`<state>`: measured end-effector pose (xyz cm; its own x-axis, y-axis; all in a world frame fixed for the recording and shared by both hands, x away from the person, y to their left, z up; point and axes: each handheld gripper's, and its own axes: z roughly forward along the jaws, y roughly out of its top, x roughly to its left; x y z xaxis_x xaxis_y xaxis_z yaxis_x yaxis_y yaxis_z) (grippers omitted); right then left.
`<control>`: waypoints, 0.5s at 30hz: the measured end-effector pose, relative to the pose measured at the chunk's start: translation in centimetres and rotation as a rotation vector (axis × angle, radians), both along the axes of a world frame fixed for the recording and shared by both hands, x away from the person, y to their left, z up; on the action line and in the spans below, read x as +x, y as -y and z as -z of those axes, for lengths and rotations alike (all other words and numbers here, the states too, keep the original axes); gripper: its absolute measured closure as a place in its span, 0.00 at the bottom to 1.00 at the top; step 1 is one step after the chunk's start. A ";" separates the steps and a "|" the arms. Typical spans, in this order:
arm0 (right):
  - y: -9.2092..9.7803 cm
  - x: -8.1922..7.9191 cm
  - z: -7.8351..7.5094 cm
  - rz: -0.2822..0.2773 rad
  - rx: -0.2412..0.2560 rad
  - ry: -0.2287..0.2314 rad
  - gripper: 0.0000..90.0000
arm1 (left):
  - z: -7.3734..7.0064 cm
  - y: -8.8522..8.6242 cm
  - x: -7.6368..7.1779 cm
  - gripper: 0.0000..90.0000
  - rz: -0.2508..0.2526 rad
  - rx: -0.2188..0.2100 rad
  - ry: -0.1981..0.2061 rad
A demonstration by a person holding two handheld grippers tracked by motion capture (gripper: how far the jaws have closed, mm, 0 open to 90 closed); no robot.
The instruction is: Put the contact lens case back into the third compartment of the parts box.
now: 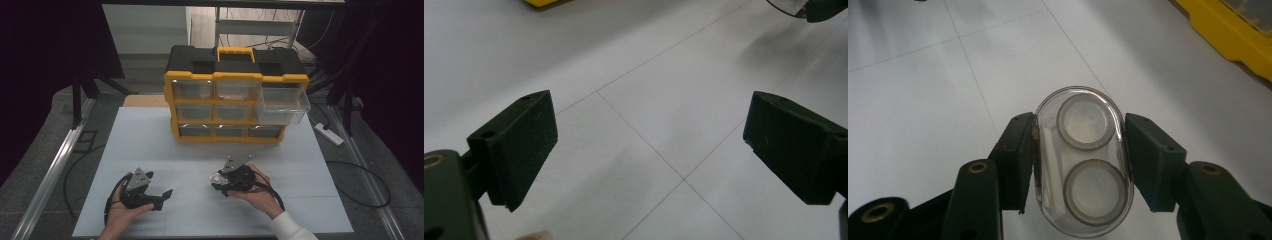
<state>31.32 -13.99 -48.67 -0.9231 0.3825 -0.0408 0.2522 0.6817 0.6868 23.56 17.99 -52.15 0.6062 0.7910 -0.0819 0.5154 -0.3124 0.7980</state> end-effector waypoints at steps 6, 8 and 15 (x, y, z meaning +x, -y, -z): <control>0.3 -0.1 -0.2 0.011 0.010 0.005 0.53 | 0.0 0.0 0.0 0.08 -0.001 0.000 0.000; 0.5 -0.1 -0.2 0.013 0.011 0.007 0.53 | 0.0 0.0 0.0 0.08 -0.001 0.000 -0.001; 1.2 -0.3 -0.3 0.032 0.019 0.008 0.53 | 0.0 0.0 0.0 0.08 -0.001 -0.001 0.000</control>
